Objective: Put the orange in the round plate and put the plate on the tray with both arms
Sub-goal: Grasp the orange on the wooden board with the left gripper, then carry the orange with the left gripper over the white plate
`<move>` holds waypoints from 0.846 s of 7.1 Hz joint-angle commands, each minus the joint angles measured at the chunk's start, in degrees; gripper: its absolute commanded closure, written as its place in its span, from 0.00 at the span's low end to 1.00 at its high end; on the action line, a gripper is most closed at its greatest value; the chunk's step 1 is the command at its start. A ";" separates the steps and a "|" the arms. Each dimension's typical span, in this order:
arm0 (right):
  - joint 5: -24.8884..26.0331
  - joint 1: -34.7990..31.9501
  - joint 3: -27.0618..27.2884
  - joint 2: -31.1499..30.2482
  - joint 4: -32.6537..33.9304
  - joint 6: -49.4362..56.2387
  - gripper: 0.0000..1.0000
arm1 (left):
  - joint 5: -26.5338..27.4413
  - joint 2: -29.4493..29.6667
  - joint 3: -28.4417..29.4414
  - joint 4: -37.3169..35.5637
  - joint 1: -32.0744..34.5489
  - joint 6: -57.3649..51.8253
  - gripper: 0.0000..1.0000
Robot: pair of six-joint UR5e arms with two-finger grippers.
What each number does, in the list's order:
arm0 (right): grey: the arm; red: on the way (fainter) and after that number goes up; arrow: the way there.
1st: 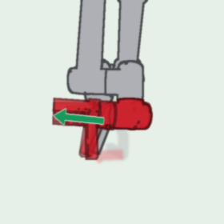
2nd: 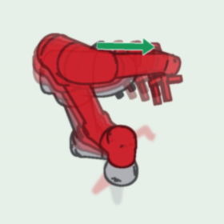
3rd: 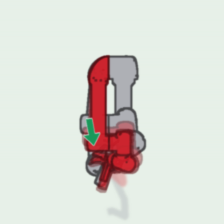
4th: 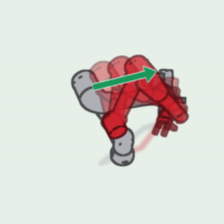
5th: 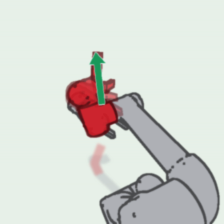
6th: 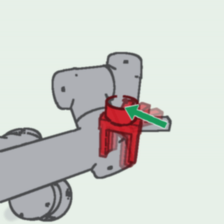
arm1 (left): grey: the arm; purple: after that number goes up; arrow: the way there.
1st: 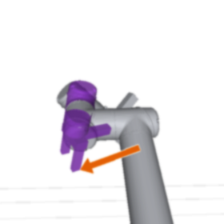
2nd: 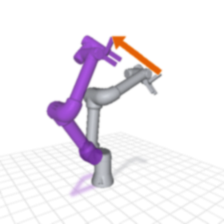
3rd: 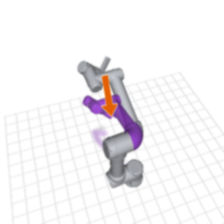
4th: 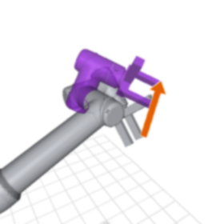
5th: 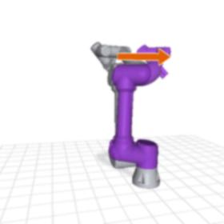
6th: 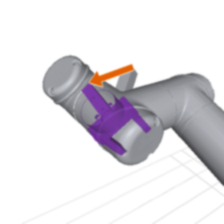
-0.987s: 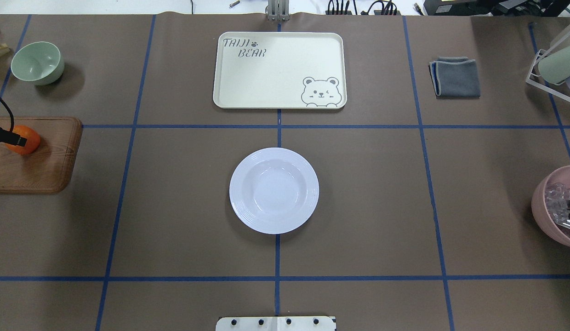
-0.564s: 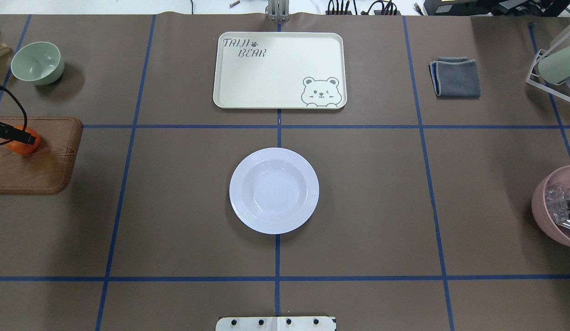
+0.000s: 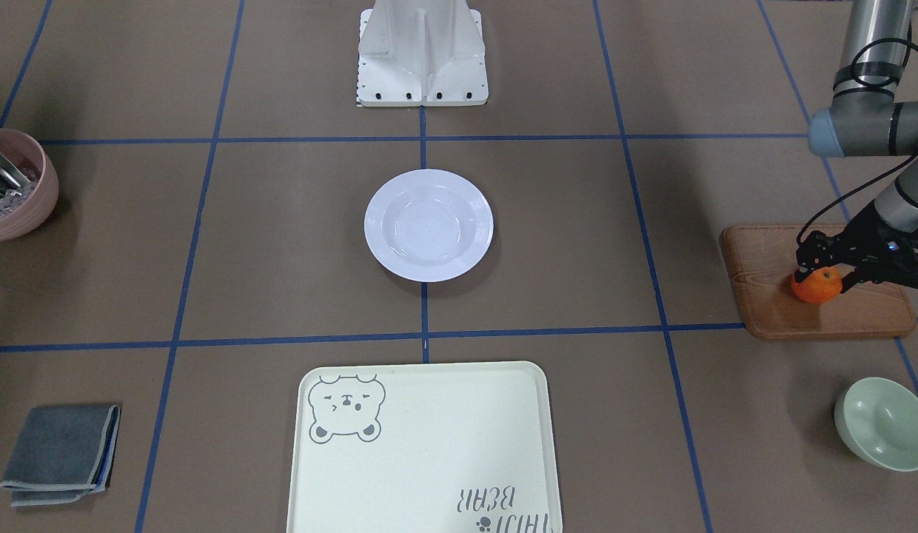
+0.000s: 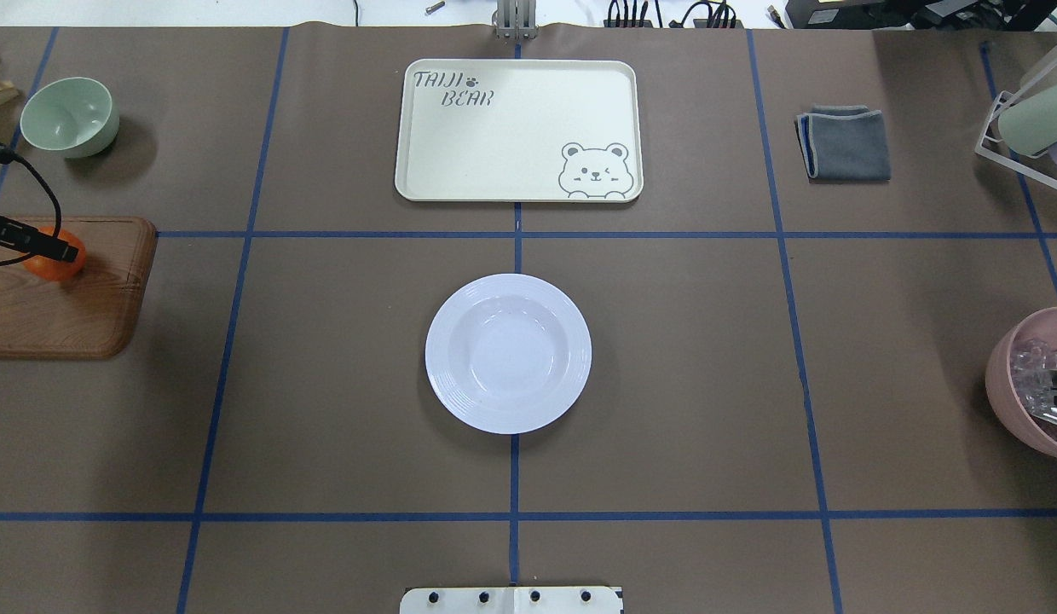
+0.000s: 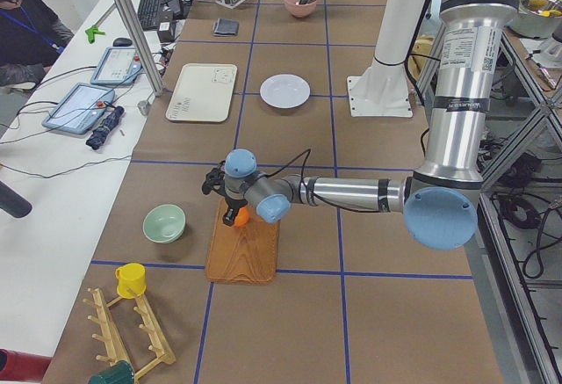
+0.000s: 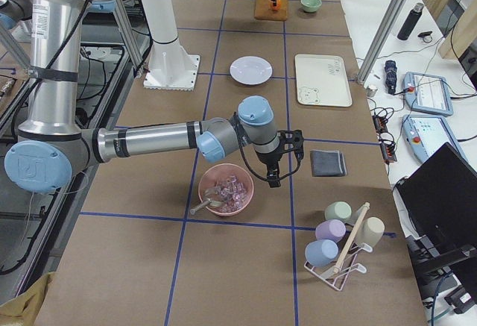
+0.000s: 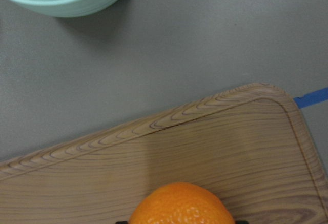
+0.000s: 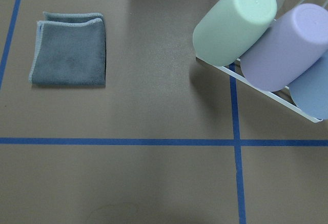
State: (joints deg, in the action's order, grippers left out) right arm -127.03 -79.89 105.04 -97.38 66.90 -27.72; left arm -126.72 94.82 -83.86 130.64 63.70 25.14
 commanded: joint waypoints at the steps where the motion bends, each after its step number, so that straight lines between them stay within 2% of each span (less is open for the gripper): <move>1: -0.23 0.26 -0.01 0.00 -0.19 0.13 0.00 | -1.77 5.42 -8.04 -8.77 -0.15 9.24 1.00; 2: -0.32 0.27 -0.01 0.00 -0.28 0.21 0.00 | -0.73 8.86 -9.21 -9.26 -4.94 16.62 1.00; 4: -0.58 0.53 -0.01 0.00 -2.29 -0.22 0.00 | 8.04 18.86 -9.22 -12.49 -16.97 30.87 1.00; 6: -0.67 0.97 -0.10 0.00 -2.30 -0.31 0.00 | 15.94 24.43 -9.22 -15.41 -25.24 38.98 1.00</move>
State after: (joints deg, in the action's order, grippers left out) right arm -127.61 -79.19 104.95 -97.38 64.81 -27.98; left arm -115.72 115.88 -93.04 116.64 44.08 58.50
